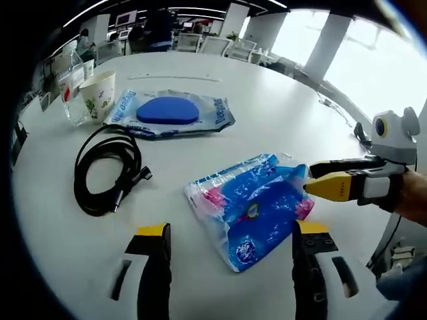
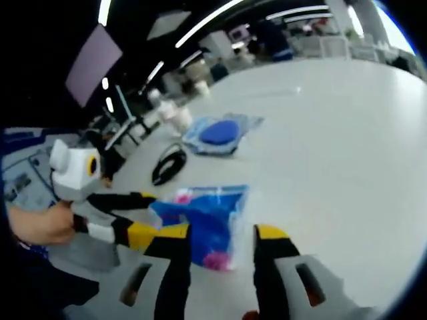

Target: Arrange the tabletop items into an orderly group along one side of the table until the central work area is clear of visible clutter.

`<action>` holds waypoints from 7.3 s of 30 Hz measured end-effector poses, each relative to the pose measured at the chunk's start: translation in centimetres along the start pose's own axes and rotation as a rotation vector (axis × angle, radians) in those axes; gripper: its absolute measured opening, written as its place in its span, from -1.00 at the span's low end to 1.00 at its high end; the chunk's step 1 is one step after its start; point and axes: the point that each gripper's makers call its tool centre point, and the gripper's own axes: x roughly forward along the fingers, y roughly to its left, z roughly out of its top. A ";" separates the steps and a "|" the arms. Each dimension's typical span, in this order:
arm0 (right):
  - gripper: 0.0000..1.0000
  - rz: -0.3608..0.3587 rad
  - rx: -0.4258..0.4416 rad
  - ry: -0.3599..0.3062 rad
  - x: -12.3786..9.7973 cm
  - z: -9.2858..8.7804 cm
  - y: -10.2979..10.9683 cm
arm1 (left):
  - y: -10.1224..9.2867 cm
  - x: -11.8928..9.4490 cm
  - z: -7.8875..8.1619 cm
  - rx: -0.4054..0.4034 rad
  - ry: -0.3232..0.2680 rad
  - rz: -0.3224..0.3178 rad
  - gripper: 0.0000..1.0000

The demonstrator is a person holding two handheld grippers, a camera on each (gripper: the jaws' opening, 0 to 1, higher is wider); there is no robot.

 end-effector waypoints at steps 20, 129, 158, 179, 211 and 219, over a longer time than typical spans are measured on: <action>-1.00 -0.034 0.042 0.009 -0.3 -0.4 -0.7 | 0.2 -0.2 0.6 0.037 0.023 -0.005 -0.79; -1.00 -0.271 0.114 -0.250 -0.6 8.1 -14.2 | -3.6 12.3 14.5 0.155 -0.130 0.015 -0.90; -0.63 -0.262 0.065 -0.245 -0.1 8.6 -13.4 | -3.3 11.5 14.7 0.136 -0.139 0.038 -0.66; -0.25 -0.313 0.057 -0.284 -2.2 9.2 -13.3 | -3.9 9.7 15.7 0.171 -0.196 0.010 -0.23; 0.57 -0.337 -0.048 -0.369 -4.8 11.4 -9.3 | -3.0 5.6 16.1 0.173 -0.237 0.010 0.91; 0.58 -0.362 -0.057 -0.385 -5.7 11.4 -8.3 | -3.5 4.0 16.5 0.197 -0.257 -0.023 0.92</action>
